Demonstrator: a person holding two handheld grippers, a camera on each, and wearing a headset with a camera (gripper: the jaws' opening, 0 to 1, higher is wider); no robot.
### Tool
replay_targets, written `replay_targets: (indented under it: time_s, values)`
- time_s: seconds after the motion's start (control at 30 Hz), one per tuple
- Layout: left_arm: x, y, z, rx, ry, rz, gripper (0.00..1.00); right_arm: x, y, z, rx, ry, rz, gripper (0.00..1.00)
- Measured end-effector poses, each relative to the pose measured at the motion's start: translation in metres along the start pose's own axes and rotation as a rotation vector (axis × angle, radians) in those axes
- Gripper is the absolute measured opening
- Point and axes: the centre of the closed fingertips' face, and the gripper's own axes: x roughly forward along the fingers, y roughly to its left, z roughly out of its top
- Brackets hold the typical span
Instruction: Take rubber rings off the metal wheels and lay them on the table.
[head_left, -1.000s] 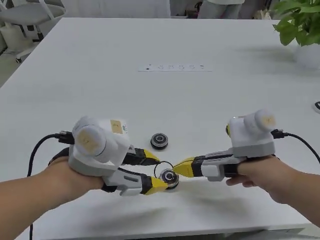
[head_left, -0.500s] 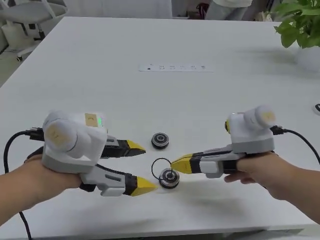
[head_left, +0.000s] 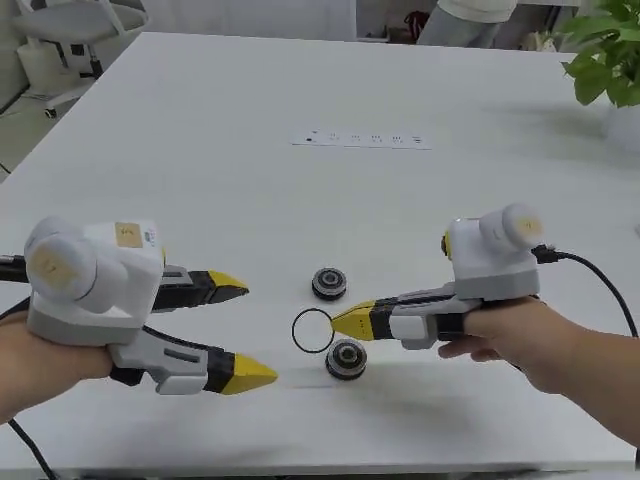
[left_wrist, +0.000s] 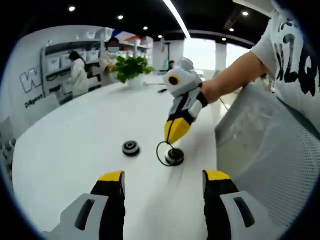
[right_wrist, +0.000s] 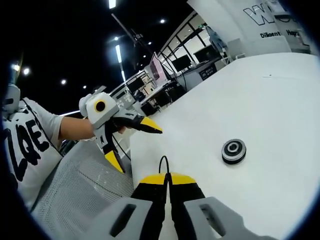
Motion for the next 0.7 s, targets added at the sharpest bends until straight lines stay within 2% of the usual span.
replay_targets:
  time_s: [0.27, 0.7]
  values:
    - [-0.011, 0.007, -0.008, -0.003, 0.012, 0.029, 0.68, 0.018, 0.001, 0.001, -0.024, 0.027, -0.001, 0.00]
    - [-0.021, 0.015, -0.018, -0.027, 0.025, 0.066, 0.72, 0.038, -0.013, -0.004, -0.067, 0.061, -0.056, 0.00]
